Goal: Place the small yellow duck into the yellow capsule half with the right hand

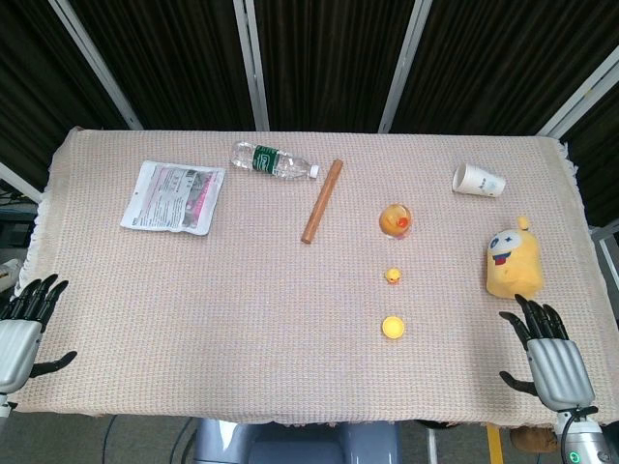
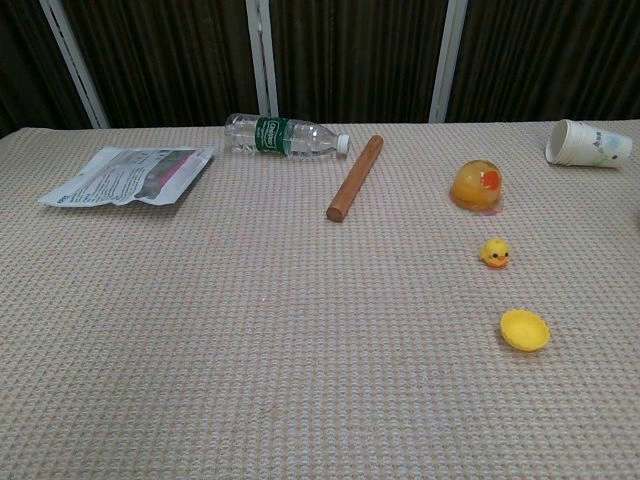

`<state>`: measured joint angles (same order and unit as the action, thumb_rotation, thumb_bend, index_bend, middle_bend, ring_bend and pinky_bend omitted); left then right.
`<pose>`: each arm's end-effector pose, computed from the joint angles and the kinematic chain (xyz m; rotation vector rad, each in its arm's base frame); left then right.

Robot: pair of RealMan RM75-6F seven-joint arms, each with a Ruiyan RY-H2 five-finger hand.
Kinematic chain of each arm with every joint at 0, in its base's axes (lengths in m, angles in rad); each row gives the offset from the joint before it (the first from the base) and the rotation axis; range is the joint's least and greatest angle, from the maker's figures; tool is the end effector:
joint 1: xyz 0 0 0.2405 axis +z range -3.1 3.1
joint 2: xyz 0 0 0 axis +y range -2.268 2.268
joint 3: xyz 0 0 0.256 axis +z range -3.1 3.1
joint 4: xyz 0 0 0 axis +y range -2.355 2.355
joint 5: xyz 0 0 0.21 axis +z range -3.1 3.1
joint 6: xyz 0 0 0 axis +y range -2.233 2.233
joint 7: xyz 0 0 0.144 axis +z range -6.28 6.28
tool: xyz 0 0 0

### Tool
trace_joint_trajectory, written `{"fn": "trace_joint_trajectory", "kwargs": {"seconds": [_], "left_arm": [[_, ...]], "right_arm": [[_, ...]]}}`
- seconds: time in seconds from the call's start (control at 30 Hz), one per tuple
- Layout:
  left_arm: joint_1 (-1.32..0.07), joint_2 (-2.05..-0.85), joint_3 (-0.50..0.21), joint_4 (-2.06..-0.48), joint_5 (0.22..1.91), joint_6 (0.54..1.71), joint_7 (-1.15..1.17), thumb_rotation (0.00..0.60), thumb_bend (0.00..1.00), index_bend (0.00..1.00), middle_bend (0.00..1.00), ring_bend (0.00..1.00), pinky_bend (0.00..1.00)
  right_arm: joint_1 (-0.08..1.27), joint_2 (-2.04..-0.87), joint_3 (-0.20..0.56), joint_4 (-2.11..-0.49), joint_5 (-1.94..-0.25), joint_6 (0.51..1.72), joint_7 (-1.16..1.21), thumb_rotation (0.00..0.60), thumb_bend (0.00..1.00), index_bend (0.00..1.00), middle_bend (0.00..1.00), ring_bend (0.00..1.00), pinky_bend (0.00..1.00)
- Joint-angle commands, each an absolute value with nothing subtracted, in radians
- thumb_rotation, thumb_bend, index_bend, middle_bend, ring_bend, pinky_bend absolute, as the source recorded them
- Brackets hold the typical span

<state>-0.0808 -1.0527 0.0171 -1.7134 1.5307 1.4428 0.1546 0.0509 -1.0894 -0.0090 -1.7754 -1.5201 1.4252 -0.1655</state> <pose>-0.3005 0.1636 0.1548 -1.5140 -0.8766 -0.7615 -0.2900 -0.1552 0.1378 1.4782 -0.9769 0.7988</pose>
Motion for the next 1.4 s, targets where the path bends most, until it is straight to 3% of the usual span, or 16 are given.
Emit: {"fn": "trace_joint_trajectory", "kwargs": {"seconds": [0.03,0.77,1.0,1.17,1.4], "left_arm": [[-0.081,-1.052,0.017,-1.714,1.532,1.444,0.155,0.6,0.0,0.0,0.0,0.0,0.19],[-0.08,-1.057,0.017,-1.709,1.579,1.479,0.172,0.6,0.0,0.0,0.0,0.0,0.2],[-0.083,-1.063,0.015,-1.699,1.588,1.482,0.162,0.6,0.0,0.0,0.0,0.0,0.2],[-0.086,-1.069,0.014,-1.696,1.595,1.484,0.171,0.6,0.0,0.0,0.0,0.0,0.2],[-0.086,-1.079,0.011,-1.685,1.603,1.495,0.165,0.6,0.0,0.0,0.0,0.0,0.19]], "right_arm": [[0.05,-1.089,-0.009,-1.775,-1.521,1.426,-0.166,0.6,0.0,0.19,0.0,0.0,0.0],[0.032,-1.108,0.004,-1.762,-1.508,1.468,-0.223,0.6,0.0,0.18,0.0,0.0,0.0],[0.067,-1.128,0.069,-1.814,-1.406,1.432,-0.266,0.6,0.0,0.18,0.0,0.0,0.0],[0.129,-1.186,0.134,-1.876,-1.305,1.386,-0.366,0.6,0.0,0.18,0.0,0.0,0.0],[0.236,-1.357,0.185,-1.884,-1.212,1.345,-0.542,0.6,0.03,0.2,0.0,0.0,0.0]]}}
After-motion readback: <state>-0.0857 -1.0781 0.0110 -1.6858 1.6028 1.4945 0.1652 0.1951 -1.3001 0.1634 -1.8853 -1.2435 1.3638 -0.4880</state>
